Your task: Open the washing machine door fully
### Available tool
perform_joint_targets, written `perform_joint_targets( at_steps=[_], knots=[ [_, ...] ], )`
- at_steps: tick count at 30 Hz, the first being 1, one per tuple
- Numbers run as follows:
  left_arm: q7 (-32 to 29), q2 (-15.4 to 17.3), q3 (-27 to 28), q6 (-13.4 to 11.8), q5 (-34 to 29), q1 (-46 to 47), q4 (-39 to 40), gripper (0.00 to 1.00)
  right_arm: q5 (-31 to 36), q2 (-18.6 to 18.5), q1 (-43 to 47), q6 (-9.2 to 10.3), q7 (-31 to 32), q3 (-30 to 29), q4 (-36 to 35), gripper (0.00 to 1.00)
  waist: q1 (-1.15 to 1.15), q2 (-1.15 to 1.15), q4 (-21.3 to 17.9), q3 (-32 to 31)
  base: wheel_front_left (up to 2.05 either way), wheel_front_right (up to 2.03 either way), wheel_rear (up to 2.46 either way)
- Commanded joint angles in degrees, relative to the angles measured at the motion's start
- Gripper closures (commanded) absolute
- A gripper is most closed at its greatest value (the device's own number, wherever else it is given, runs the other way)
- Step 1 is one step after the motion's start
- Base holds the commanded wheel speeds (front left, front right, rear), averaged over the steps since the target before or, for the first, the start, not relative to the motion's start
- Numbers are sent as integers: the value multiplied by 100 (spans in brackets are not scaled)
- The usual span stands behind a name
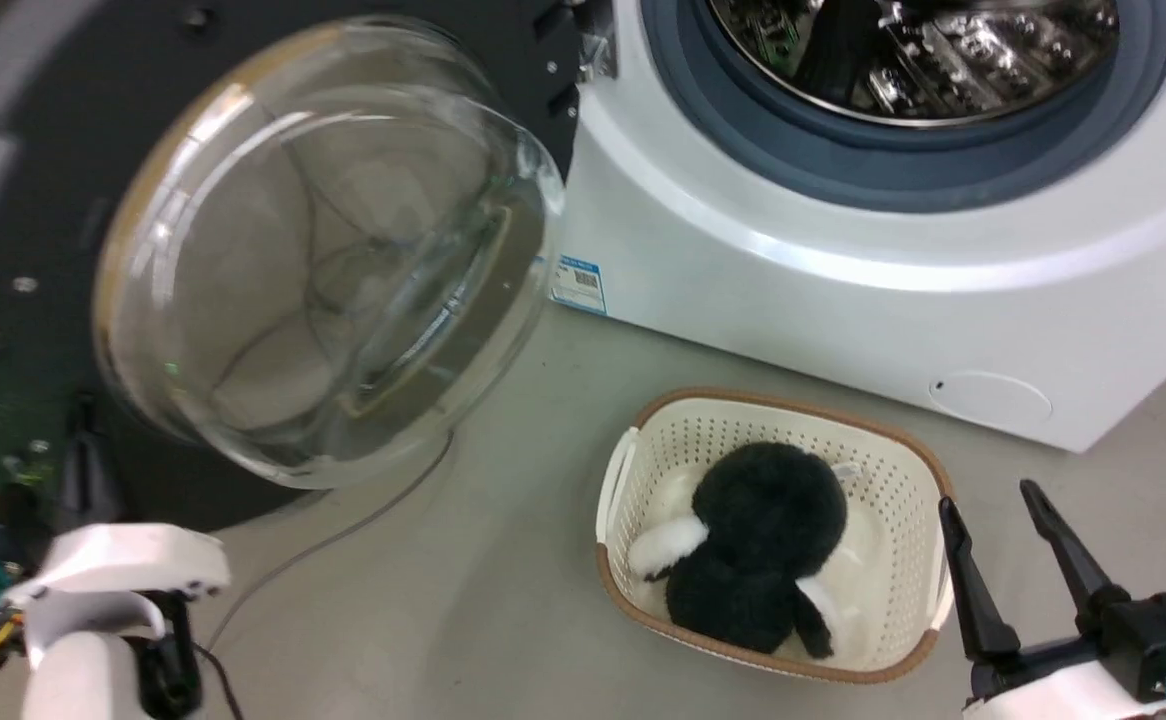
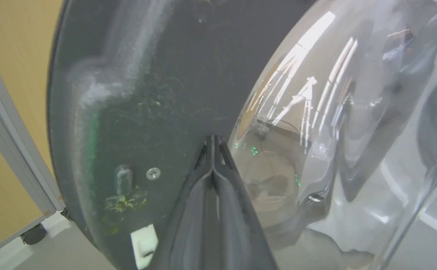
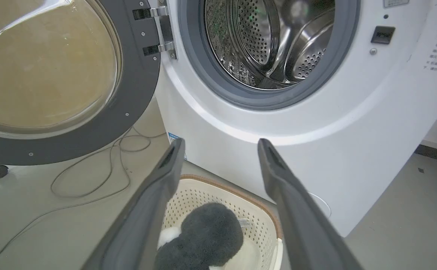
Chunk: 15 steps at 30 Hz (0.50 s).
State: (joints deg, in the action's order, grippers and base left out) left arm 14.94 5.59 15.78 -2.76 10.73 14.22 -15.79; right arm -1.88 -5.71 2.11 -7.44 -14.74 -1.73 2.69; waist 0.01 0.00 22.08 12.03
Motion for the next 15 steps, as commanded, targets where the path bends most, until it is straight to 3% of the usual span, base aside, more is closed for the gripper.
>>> perform_joint_targets(
  at_steps=[1, 15],
  knots=[
    [6, 59, 201, 11, -16, 175, -104, 100, 32, -56, -117, -5, -26, -16, -40, 0, -1, 0, -75, 109, 0, 0, 0],
    [6, 355, 1152, 178, -238, 903, -772, 100, 54, -158, -320, -5, -26, 9, -89, 0, -1, 0, -248, 483, 0, 0, 0]
  ],
)
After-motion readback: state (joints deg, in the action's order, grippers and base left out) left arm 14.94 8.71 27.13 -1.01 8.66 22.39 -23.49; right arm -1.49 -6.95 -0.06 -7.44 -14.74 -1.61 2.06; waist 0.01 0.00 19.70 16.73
